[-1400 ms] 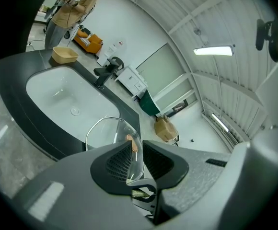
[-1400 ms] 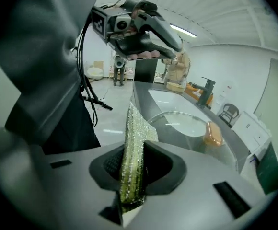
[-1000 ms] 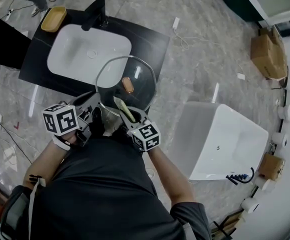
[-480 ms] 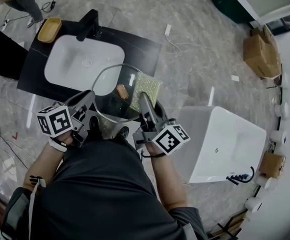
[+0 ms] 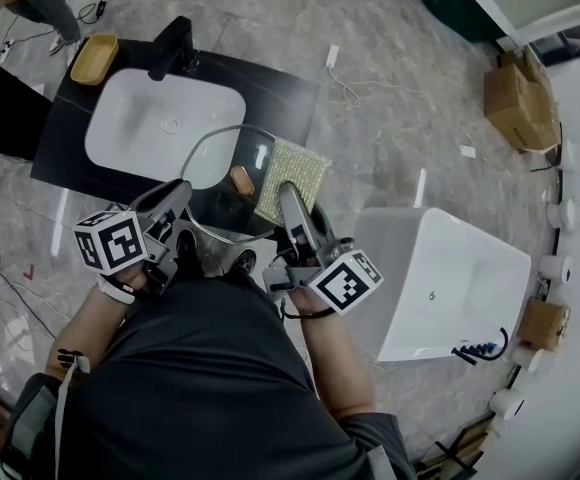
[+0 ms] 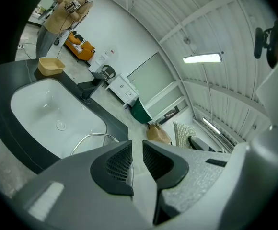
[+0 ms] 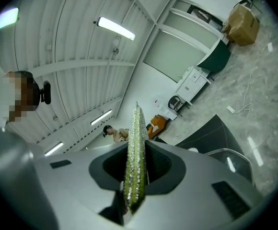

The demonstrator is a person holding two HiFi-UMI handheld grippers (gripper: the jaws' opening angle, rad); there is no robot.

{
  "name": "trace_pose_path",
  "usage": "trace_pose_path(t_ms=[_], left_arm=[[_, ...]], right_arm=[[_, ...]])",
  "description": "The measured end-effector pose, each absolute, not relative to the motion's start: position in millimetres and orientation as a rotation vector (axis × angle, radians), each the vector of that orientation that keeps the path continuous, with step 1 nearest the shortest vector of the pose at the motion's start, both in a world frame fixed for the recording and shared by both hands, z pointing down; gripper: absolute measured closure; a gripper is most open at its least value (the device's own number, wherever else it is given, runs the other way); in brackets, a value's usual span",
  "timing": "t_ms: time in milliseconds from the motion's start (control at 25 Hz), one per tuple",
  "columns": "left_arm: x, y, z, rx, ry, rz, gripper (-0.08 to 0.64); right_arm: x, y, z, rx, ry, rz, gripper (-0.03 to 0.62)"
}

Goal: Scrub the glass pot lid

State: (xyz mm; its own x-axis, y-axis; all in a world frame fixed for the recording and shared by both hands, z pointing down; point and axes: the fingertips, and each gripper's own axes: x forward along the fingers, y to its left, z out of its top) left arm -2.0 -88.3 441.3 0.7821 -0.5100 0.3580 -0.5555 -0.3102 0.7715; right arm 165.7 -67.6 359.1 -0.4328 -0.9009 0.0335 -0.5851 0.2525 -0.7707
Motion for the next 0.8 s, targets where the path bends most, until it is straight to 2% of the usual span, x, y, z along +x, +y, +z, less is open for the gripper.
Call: trace_pose_path(t_ms=[800], left_arm=[[-4.2, -78.1, 446.9, 1.944, -0.8, 0.059, 0.489]], right_arm=[[164.9, -60.0, 362.8, -1.427, 2.161, -0.997, 0.528]])
